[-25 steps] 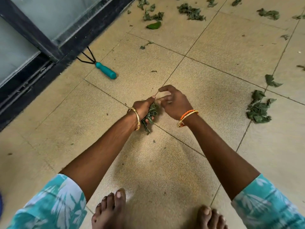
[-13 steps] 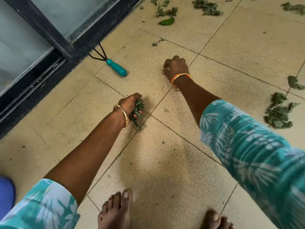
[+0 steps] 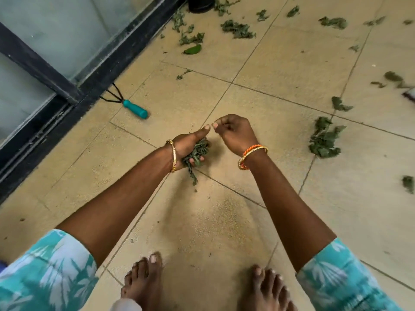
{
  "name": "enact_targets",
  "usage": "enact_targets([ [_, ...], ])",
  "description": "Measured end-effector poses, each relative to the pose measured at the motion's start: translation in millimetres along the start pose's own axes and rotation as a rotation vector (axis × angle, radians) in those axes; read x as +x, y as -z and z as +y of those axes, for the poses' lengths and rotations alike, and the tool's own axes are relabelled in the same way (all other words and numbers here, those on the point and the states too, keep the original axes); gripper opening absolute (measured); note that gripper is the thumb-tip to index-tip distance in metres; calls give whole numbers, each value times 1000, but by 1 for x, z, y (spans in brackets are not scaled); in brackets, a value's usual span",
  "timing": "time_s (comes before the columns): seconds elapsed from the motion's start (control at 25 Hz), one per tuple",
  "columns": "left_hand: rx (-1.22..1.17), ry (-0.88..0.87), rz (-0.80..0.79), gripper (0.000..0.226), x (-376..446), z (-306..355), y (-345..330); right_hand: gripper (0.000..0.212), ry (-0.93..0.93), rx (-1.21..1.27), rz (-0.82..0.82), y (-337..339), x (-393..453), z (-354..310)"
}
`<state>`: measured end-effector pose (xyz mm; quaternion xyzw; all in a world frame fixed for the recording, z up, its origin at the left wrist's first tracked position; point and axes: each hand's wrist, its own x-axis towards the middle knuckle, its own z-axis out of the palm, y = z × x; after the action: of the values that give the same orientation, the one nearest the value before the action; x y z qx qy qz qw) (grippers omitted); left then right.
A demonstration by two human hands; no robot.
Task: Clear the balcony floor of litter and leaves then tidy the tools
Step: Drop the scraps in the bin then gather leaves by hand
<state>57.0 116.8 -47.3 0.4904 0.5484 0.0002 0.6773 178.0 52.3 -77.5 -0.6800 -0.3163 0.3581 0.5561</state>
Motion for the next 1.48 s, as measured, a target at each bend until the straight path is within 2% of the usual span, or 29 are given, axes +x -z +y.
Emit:
enact_targets([
  [0.2,118,-186,-48,42,-12,43,-79,21,3,40,150,69,-18,-19],
  [0.32,267,-238,-102,40,-8,64,-125,27,-16,31,230,110,-24,-19],
  [0.48,249,-212,-222,34,6,66,-186,17,-122,64,307,172,-33,-6],
  [0.56,248,-177,-227,31,19,63,-207,12,-102,-151,443,198,-29,10],
  [0.64,230,-162,-184,29,33,65,-218,24,-30,-509,507,217,-17,26],
  [0.72,216,-156,-151,28,46,69,-221,41,-23,-782,394,231,1,36],
  [0.8,206,-128,-165,28,59,73,-220,49,-72,-916,293,242,21,44],
  [1.0,115,-49,-210,32,83,77,-213,39,-60,-1117,244,243,47,68],
  [1.12,113,-25,-241,37,91,76,-213,30,-22,-1090,312,251,55,78],
  [1.24,128,-14,-268,39,97,82,-213,26,-60,-970,335,257,59,79],
  [1.32,150,-18,-295,39,100,87,-215,22,-84,-743,479,255,50,71],
  [1.4,184,-26,-357,39,102,91,-218,15,-72,-386,628,250,29,56],
  [1.48,181,-31,-446,37,102,94,-221,9,-59,-96,549,242,3,38],
])
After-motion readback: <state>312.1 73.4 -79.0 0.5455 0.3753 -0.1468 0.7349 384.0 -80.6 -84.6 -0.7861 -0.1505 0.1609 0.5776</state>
